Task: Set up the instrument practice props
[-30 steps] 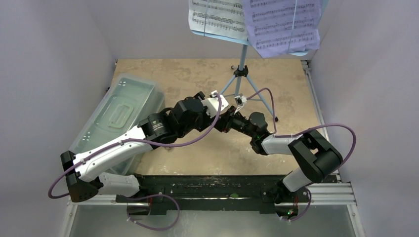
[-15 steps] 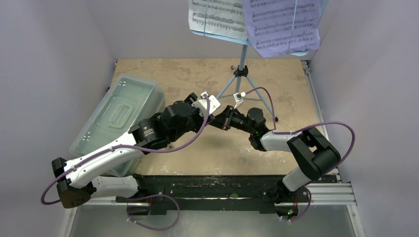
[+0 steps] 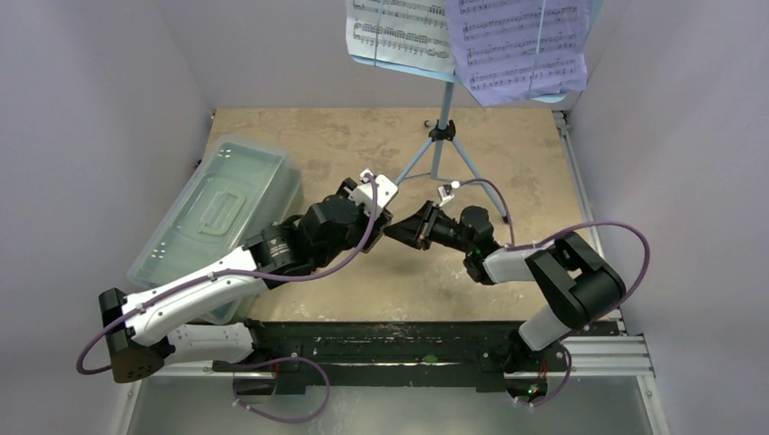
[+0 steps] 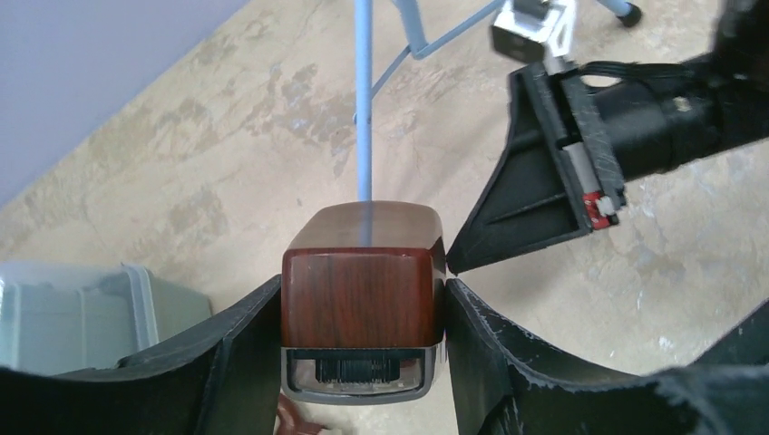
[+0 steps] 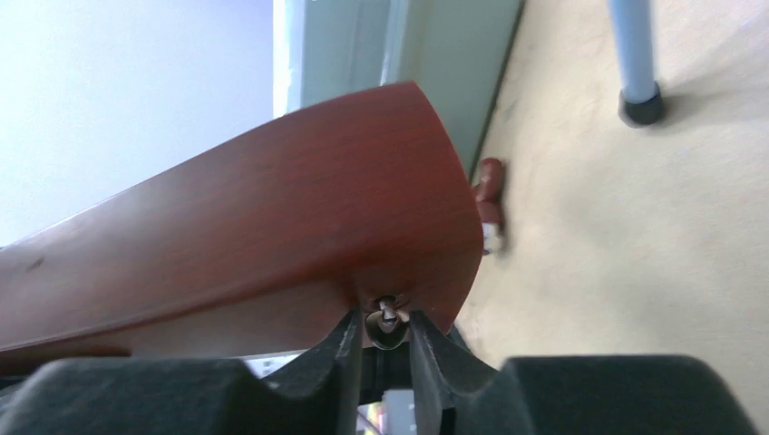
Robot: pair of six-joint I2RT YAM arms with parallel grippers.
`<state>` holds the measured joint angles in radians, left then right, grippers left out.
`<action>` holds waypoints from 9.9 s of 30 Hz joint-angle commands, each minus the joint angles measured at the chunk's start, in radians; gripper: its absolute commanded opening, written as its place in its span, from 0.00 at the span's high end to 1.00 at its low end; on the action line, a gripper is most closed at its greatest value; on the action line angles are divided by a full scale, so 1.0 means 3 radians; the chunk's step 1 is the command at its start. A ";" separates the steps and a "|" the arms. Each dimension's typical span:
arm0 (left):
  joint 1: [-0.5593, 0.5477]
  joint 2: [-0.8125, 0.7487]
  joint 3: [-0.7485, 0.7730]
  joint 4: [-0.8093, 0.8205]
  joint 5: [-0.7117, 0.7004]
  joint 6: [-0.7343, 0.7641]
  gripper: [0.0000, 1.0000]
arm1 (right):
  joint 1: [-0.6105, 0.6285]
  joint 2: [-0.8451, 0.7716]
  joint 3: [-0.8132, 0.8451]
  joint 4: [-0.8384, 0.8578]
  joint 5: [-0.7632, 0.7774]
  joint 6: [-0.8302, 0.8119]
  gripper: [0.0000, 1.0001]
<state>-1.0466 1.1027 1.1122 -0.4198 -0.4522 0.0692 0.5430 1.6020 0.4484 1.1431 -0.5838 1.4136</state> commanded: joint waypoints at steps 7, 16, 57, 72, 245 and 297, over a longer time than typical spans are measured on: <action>0.0017 0.0687 0.0115 -0.0384 -0.1057 -0.2456 1.00 | -0.0059 -0.1116 0.0459 -0.2985 0.1293 -0.2516 0.24; 0.0017 0.1169 0.0245 -0.0779 -0.1203 -0.3742 1.00 | 0.0143 -0.1646 0.0094 -0.2928 0.1320 -0.3241 0.04; 0.0130 -0.0633 -0.0118 -0.0428 -0.1357 -0.2308 0.00 | 0.1880 -0.0445 0.2146 -0.4157 0.4259 -0.3145 0.34; 0.0142 -0.0874 -0.0778 0.0160 -0.0421 -0.1679 0.00 | 0.0814 -0.0976 0.1524 -0.3327 0.0569 -0.5451 0.36; 0.1559 0.0368 -0.1437 0.2348 0.3668 0.1511 1.00 | -0.0308 -0.0583 -0.0561 0.1307 -0.0883 -0.3999 1.00; 0.1597 -0.0521 -0.0822 0.0876 0.2839 -0.0411 0.00 | -0.0073 -0.0885 0.1639 -0.4731 0.3209 -0.3951 0.01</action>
<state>-0.5713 0.9867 0.7692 0.0483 0.5114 0.1463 0.4397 1.3762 0.8948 -0.3698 0.4431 0.3519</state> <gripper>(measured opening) 0.996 0.987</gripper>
